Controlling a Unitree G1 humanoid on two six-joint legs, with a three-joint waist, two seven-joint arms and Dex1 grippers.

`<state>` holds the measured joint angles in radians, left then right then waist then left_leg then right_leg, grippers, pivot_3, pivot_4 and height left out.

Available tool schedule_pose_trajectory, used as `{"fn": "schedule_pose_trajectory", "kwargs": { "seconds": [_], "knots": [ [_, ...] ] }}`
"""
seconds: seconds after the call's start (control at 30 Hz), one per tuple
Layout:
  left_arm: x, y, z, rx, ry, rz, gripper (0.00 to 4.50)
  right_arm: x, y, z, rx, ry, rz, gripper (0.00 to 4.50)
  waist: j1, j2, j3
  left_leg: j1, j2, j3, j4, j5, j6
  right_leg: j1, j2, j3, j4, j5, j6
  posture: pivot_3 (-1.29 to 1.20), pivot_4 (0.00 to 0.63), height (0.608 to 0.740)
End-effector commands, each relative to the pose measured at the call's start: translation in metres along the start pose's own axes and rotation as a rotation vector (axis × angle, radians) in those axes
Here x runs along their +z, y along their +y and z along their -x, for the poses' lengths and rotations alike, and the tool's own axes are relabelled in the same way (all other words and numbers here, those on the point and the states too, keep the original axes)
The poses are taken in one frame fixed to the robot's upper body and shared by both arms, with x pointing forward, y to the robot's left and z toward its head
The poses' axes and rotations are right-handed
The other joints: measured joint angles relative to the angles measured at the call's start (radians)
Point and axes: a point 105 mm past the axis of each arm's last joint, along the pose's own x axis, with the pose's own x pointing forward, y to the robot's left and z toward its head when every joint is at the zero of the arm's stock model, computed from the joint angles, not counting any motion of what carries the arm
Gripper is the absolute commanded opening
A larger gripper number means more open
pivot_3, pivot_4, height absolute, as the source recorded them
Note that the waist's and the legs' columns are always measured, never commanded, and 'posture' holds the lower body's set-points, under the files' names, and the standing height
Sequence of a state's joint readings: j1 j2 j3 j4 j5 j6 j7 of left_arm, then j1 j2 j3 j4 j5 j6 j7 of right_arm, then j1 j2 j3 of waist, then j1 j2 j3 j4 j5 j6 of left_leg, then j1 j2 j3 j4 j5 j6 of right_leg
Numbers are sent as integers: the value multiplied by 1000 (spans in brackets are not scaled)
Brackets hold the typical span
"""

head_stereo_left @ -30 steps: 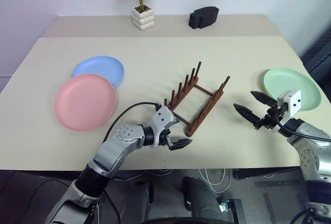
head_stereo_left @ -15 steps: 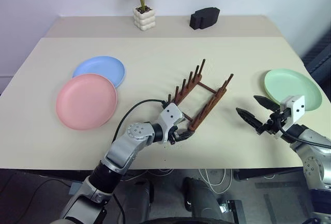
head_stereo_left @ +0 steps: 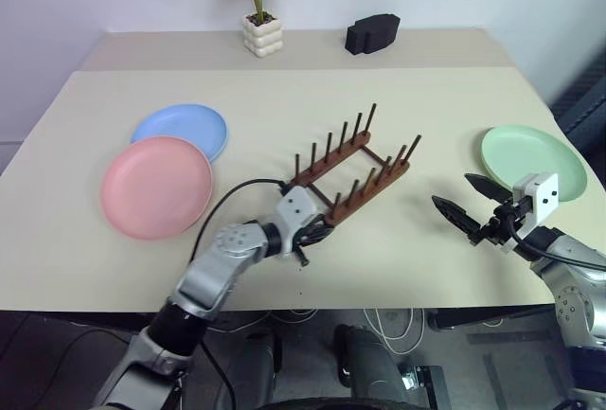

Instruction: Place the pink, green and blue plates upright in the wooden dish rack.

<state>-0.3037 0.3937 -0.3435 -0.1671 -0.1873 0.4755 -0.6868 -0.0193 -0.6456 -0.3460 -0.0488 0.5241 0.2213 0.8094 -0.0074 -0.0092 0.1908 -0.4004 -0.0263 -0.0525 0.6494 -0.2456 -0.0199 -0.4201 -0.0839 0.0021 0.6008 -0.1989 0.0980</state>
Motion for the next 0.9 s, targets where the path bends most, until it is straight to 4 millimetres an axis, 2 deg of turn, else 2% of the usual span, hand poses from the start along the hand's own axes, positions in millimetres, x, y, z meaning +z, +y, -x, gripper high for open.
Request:
{"fn": "schedule_pose_trajectory", "kwargs": {
  "seconds": [0.03, 0.23, 0.33, 0.57, 0.9],
  "knots": [
    [12, 1, 23, -109, -69, -131, 759, 17, -1, 2, 15, -31, 51, 4500, -1, 0, 0, 0, 0, 0, 0, 0, 0, 0, 0, 0, 0, 0, 0, 0, 150, 736],
    [7, 5, 47, -260, -58, -109, 759, 5, -2, 12, 58, 44, 49, 4500, 7, 0, 0, -1, 1, 0, 1, 0, 0, 0, -1, 0, -1, 0, 0, 0, 150, 736],
    [6, 5, 52, -311, -64, -117, 759, 3, -1, 15, 64, 52, 50, 4500, 12, 0, 0, -1, 1, 0, 0, 0, 0, 0, -1, 0, -1, 0, 0, 0, 150, 736],
    [4, 2, 48, -401, -61, -158, 759, 0, 0, 18, 64, 79, 59, 4500, 18, 0, 0, -2, 1, 0, 1, 0, 0, 0, -1, 0, -1, 0, 0, 0, 150, 736],
    [1, 15, 31, -426, -42, -195, 759, 2, -5, 23, 41, 88, 71, 4500, 19, 0, 0, -2, 0, 0, 1, 0, 0, 0, -1, 0, -1, 0, 0, 0, 150, 736]
  ]
}}
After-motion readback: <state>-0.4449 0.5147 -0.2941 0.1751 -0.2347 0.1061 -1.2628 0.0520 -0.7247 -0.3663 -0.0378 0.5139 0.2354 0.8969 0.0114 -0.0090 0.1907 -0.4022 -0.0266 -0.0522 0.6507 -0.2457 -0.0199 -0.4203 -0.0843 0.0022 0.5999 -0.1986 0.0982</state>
